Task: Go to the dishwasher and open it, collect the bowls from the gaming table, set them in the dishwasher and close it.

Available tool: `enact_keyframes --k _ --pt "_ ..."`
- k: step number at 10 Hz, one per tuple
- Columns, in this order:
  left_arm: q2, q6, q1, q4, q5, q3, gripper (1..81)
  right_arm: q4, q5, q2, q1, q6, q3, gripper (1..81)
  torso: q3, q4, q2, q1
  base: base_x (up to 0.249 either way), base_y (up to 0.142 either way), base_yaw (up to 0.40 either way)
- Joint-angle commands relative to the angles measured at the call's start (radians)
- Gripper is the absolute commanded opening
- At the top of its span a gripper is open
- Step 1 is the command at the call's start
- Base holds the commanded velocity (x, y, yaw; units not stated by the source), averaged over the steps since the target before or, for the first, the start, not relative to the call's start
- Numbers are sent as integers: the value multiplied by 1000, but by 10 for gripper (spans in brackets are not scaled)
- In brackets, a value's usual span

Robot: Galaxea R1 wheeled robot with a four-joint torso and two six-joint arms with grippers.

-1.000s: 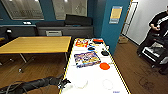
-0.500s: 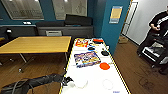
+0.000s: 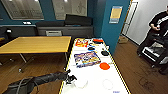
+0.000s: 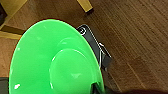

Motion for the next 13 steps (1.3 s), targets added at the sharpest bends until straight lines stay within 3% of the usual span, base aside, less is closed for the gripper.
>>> enact_keyframes --k 1,3,9,11,13 --pt "17 -2 -155 6 41 -4 811 -24 -50 -48 12 2 12 10 0 0 0 0 0 0 0" --pt "54 -5 -148 26 53 -45 811 -24 -49 -50 12 2 14 10 0 0 0 0 0 0 0" --pt "172 -3 -123 27 76 -223 811 -15 -50 -48 19 2 6 10 0 0 0 0 0 0 0" --pt "194 0 -113 30 76 -232 811 -12 -50 -47 21 3 -2 10 0 0 0 0 0 0 0" --pt "208 1 -90 84 76 -226 811 -9 -50 -45 21 3 -2 10 0 0 0 0 0 0 0"
